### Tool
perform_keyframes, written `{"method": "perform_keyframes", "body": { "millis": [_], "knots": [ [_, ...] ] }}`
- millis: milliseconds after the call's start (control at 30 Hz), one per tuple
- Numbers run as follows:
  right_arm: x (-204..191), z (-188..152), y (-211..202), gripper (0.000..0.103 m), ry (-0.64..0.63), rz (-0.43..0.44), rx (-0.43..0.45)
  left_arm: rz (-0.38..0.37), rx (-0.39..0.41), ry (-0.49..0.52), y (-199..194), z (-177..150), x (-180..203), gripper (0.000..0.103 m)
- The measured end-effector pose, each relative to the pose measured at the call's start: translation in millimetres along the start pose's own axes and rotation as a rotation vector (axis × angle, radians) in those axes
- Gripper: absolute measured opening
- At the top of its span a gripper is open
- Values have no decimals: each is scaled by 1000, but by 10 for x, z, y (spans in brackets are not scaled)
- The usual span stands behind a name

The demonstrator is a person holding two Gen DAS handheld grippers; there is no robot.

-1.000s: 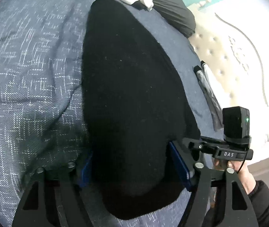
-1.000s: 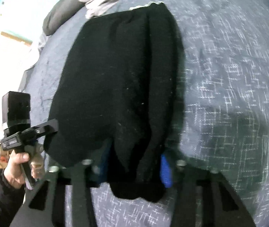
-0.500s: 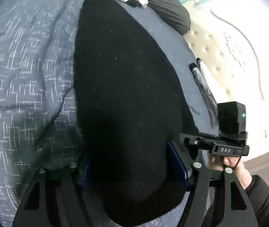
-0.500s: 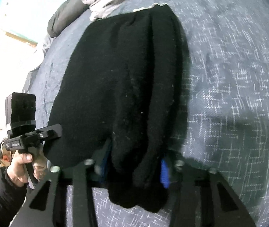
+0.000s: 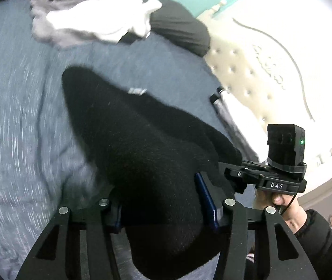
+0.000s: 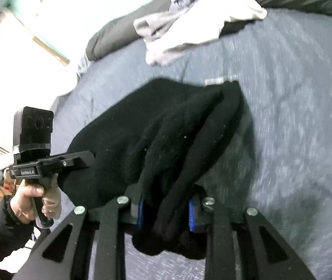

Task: Fold clothes
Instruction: 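Lift the sweater end with both grippers and roll it over toward the headboard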

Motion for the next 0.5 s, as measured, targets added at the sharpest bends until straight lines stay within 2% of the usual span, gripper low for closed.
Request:
{"method": "perform_keyframes", "body": {
  "millis": [300,500],
  "knots": [
    [-156,681,-637,26,-15,41,59,-17,40,7,-223,587,617,55],
    [-48,959,-1160,26,-3,50,91,-26,43,30,-218,891,1144,55]
  ]
}}
Point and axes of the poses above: each gripper's, at about its wrist camera, not at the fingertips, and y roughly the way its jaws point, x to its right, z to its top, the point moved 4 cm from there along y, roughly the way its jaws point, and after that the axes turned 3 degrees about x, right-handed, at the moved point
